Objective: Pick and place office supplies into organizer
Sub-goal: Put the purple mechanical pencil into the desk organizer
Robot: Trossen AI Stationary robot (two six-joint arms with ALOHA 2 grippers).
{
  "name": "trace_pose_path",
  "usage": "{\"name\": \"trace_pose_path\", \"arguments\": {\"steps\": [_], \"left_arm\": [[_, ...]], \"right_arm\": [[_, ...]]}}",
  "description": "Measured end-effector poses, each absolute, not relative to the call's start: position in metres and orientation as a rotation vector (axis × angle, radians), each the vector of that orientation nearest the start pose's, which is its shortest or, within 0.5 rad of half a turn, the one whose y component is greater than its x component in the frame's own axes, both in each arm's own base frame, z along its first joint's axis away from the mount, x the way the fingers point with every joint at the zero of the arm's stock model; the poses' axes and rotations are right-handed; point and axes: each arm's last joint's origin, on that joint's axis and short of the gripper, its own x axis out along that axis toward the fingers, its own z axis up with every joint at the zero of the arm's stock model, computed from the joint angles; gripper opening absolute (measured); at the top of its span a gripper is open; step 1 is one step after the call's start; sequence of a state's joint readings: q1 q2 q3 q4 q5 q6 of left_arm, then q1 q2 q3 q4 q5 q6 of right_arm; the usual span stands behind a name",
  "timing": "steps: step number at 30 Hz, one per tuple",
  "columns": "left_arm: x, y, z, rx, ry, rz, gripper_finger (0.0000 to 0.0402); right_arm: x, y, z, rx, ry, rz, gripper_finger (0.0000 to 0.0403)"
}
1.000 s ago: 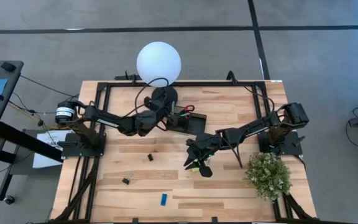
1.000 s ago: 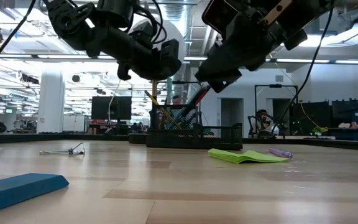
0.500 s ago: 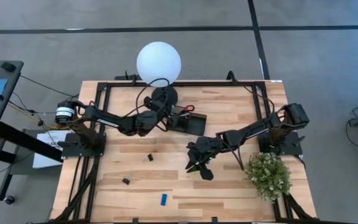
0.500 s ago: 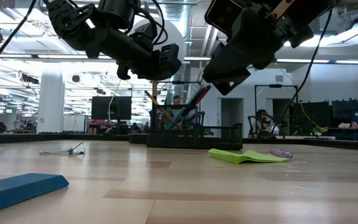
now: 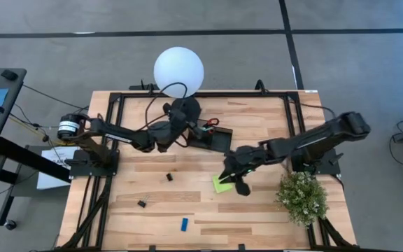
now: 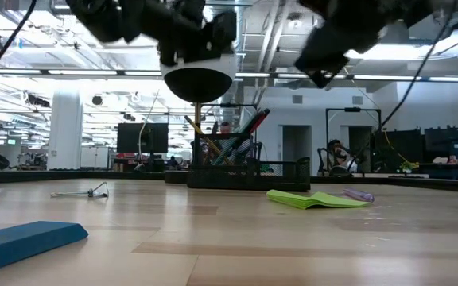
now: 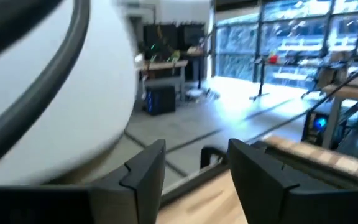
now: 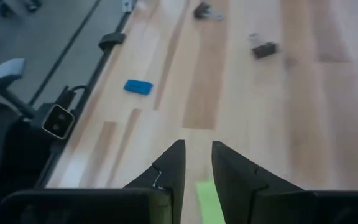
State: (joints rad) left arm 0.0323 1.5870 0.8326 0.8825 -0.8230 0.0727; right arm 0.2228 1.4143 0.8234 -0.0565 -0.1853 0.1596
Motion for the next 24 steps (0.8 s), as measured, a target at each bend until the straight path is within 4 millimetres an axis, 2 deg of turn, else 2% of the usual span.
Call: {"name": "trace_pose_path", "arguments": {"steps": [4, 9, 13, 16, 21, 24], "left_arm": [[0.326, 0.017, 0.277, 0.046, -0.111, 0.816, 0.0169], [0.321, 0.0, 0.281, 0.013, -0.072, 0.754, 0.0168], [0.321, -0.011, 0.272, -0.08, -0.013, 0.668, 0.0168], [0.325, -0.018, 0.263, -0.207, 0.029, 0.514, 0.0168], [0.334, -0.026, 0.246, -0.403, 0.107, 0.305, 0.0168], [0.338, -0.03, 0.232, -0.459, 0.158, 0.291, 0.0168]], "right_arm": [[0.252, 0.058, 0.219, 0.123, 0.615, 0.277, 0.0072], [0.217, 0.04, 0.191, 0.183, 0.416, 0.228, 0.0072], [0.195, 0.026, 0.159, 0.2, 0.339, 0.183, 0.0072], [0.187, 0.015, 0.145, 0.201, 0.351, 0.102, 0.0072], [0.181, -0.007, 0.13, 0.314, 0.505, -0.072, 0.0072], [0.177, -0.015, 0.125, 0.353, 0.592, -0.14, 0.0072]]}}
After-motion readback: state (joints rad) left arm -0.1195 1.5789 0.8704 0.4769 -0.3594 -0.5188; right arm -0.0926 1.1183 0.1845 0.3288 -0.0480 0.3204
